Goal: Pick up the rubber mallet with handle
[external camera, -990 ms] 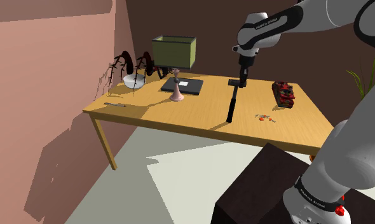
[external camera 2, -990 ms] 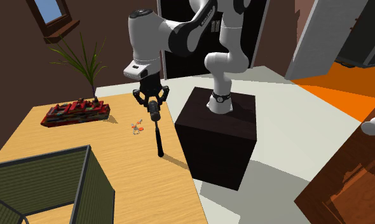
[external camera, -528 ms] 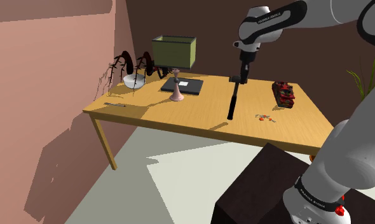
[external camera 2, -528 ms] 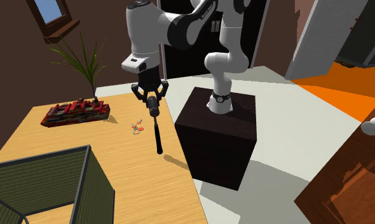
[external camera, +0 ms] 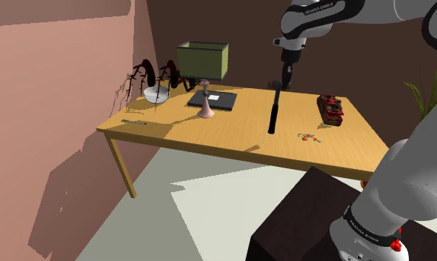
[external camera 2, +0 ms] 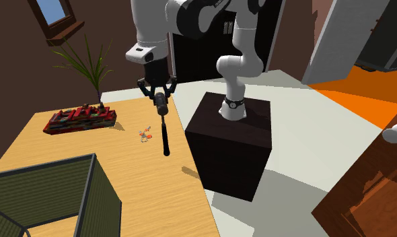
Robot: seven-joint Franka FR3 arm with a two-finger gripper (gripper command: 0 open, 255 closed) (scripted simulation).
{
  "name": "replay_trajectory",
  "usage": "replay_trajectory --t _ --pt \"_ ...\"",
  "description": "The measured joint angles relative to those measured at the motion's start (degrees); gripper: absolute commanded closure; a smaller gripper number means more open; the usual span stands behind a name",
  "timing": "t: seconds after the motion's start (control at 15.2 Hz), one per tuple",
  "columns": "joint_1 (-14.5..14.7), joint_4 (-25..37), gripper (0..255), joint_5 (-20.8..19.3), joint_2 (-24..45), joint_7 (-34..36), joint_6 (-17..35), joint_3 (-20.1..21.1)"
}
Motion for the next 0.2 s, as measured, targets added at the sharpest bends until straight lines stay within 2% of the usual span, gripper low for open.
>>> replay_trajectory --t 0.2 --pt "0.02 2.04 255 -0.06 -0.19 -0.02 -2.21 0.04"
